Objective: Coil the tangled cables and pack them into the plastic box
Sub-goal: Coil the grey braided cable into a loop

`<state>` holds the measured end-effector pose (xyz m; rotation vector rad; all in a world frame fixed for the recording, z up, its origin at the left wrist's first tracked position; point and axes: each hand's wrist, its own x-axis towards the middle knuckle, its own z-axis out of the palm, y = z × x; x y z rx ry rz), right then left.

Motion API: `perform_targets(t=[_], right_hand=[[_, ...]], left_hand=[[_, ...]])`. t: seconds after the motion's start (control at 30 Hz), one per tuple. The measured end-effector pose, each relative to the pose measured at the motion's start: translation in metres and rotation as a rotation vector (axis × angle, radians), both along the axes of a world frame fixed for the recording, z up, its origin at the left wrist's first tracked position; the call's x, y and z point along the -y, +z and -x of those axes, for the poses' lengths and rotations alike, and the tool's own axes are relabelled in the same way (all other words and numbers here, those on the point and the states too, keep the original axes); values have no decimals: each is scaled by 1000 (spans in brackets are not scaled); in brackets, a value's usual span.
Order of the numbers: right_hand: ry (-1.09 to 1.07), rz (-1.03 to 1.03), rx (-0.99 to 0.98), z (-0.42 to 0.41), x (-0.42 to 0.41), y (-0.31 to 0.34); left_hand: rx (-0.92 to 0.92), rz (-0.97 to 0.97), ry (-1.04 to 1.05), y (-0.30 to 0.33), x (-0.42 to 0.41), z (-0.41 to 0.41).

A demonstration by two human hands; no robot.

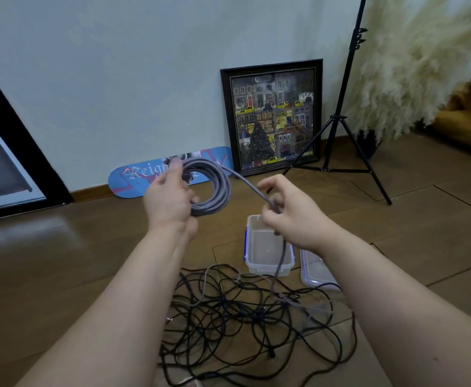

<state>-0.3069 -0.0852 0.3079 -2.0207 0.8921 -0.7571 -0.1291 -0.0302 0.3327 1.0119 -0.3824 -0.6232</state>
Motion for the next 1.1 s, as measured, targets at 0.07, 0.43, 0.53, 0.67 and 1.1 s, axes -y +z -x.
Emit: perform_targets(t=[0.07,0.43,0.53,0.67,1.1], right_hand=[[-84,-50,76,8,7,-2],[-93,479,-548,-9,-12,1],[216,485,-620,-33,-34,16],[327,293,-213,-42,-37,36],[-288,202,132,-40,-12,13]], left_hand=[[-48,-10,110,-1,-1,-10],[39,-123,369,-11,1,-38],[310,-141,316,-16,2,-32],[494,-166,83,-22,8,-12],[330,-199,-390,-27,4,32]])
